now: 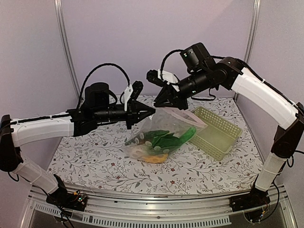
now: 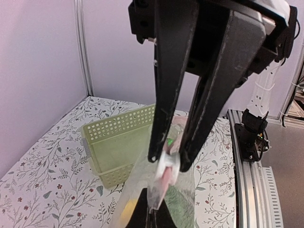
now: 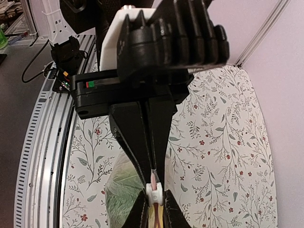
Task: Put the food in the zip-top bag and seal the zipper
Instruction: Zip the zipper on the zipper food storage bag.
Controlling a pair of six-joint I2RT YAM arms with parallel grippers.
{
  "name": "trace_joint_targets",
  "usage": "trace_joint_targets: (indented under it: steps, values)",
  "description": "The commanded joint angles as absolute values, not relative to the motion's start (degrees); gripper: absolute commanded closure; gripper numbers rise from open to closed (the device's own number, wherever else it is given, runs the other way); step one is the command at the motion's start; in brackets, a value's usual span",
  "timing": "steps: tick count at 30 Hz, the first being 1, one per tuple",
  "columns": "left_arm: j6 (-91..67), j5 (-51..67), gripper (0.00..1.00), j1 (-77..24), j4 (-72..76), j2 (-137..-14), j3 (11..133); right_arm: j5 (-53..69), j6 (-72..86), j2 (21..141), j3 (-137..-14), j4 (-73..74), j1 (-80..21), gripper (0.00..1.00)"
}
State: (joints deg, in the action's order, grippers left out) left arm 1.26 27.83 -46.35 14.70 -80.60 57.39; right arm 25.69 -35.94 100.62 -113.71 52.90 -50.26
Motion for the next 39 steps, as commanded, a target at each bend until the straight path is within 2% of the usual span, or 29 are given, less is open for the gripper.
trace_joint_targets:
  steps: [1,17,23,25,27,31,34,39]
  values:
    - [1.0,28.2,1.00,-46.8,15.1,-80.4,59.2,26.5,-35.2,102.1,-115.0,53.9,-50.6,0.89]
    - [1.0,27.9,1.00,-46.7,15.0,-80.2,59.0,25.7,-35.2,102.7,-115.0,53.9,-50.6,0.88]
    - [1.1,27.6,1.00,-46.7,14.9,-80.2,59.0,25.4,-35.1,102.3,-115.1,53.5,-50.5,0.96]
    - [1.2,27.1,0.90,-46.8,14.9,-80.3,59.3,25.3,-35.2,102.3,-115.1,53.8,-50.6,0.99]
    - [1.7,27.1,0.89,-46.7,14.8,-80.5,59.9,25.4,-35.4,102.3,-115.2,54.0,-50.6,0.99]
    - [2.4,27.5,0.91,-46.7,14.1,-81.5,61.5,25.6,-35.2,102.1,-115.3,54.3,-50.5,0.99]
    - [2.7,28.0,1.00,-46.7,14.0,-82.0,61.9,25.5,-35.1,101.9,-115.2,54.4,-50.5,0.99]
    - [2.7,26.2,1.00,-46.8,14.3,-81.0,60.9,24.3,-34.9,101.7,-114.5,54.7,-50.6,1.00]
